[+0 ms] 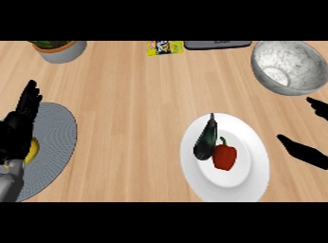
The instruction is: Pick the bell pepper from the plate and place it in the bowl
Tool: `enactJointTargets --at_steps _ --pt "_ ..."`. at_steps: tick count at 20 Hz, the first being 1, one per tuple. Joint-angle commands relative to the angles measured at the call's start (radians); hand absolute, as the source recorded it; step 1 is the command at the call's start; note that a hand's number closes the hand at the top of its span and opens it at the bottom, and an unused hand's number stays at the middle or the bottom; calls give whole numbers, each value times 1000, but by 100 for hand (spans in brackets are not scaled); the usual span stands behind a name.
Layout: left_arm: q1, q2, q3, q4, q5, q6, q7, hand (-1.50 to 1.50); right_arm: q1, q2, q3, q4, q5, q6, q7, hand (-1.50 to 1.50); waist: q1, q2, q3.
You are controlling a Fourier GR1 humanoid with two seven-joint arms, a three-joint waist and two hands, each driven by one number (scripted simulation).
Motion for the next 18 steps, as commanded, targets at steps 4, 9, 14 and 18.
enactJointTargets --at_steps 4,9,14,18 --pt "16 34 45 -39 47 -23 54 0 302 41 157 -250 354 -225 230 -150 8 2 5" --pt "9 29 40 -78 56 -46 65 0 432 67 181 -469 622 -196 520 -150 48 16 6" --pt "-1 18 17 -102 34 -49 86 0 322 59 154 -717 789 121 817 -150 85 25 7" --pt "-17 7 16 -100 33 -66 89 0 184 62 164 -749 714 373 979 -150 107 31 9"
